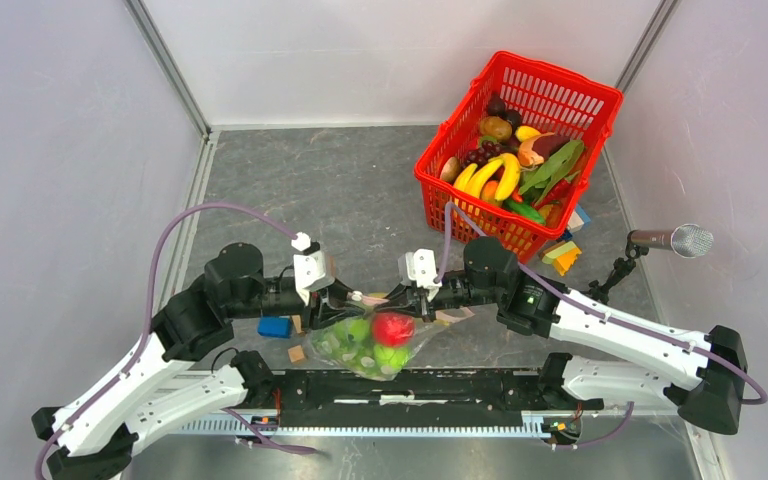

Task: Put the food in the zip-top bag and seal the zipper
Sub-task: Adjust the zipper food storage bag at the center of the board.

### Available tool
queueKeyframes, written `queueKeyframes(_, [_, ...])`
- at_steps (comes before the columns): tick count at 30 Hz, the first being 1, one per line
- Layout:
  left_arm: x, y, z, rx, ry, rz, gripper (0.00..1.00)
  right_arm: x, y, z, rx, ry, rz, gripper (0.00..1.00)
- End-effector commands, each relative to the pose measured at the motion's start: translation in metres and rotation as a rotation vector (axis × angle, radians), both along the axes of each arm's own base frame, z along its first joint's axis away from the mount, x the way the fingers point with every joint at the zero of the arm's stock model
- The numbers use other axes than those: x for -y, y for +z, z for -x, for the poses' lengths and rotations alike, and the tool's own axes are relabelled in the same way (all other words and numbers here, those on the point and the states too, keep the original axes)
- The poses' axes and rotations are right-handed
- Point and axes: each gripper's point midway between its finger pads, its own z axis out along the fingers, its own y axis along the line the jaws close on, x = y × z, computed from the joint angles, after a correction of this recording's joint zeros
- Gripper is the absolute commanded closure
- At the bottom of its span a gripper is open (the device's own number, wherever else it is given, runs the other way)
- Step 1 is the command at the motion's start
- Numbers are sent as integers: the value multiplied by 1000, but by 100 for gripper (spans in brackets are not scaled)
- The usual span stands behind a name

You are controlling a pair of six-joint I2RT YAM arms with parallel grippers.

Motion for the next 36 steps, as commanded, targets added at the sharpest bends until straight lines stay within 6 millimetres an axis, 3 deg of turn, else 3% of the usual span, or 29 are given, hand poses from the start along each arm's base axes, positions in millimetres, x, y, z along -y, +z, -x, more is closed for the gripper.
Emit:
queueKeyframes(1, [1, 2, 4, 75, -53, 28, 68, -2, 30, 2, 64, 27, -83, 100])
queueKeyframes(3, [2, 2, 0, 94, -39, 45, 83, -2, 30, 2, 63, 27, -82, 100])
queueKeyframes(8, [4, 0, -1, 99, -39, 49, 84, -3, 31, 2, 59, 23, -91, 100])
queueKeyframes(10, [5, 0, -4, 97, -26, 47, 97, -4, 32, 2, 55, 27, -92, 100])
queueKeyframes(11, [5, 0, -6, 95, -21, 45, 98, -3, 32, 2, 55, 25, -91, 97])
queueKeyframes(12, [6, -2, -6, 94, -19, 41, 98, -4, 34, 1, 57, 21, -94, 84])
queueKeyframes(16, [5, -3, -10, 90, 3, 36, 98, -3, 51, -3, 75, -8, -122, 51])
queueKeyframes(19, [5, -4, -12, 89, 16, 42, 98, -6, 68, -4, 83, 0, -139, 39])
queueKeyframes(25, [5, -6, -15, 75, 34, 35, 98, -17, 84, -2, 38, 24, -179, 41])
queueKeyframes(36, [5, -5, -13, 68, 30, 45, 98, -27, 76, -2, 18, 35, -172, 60])
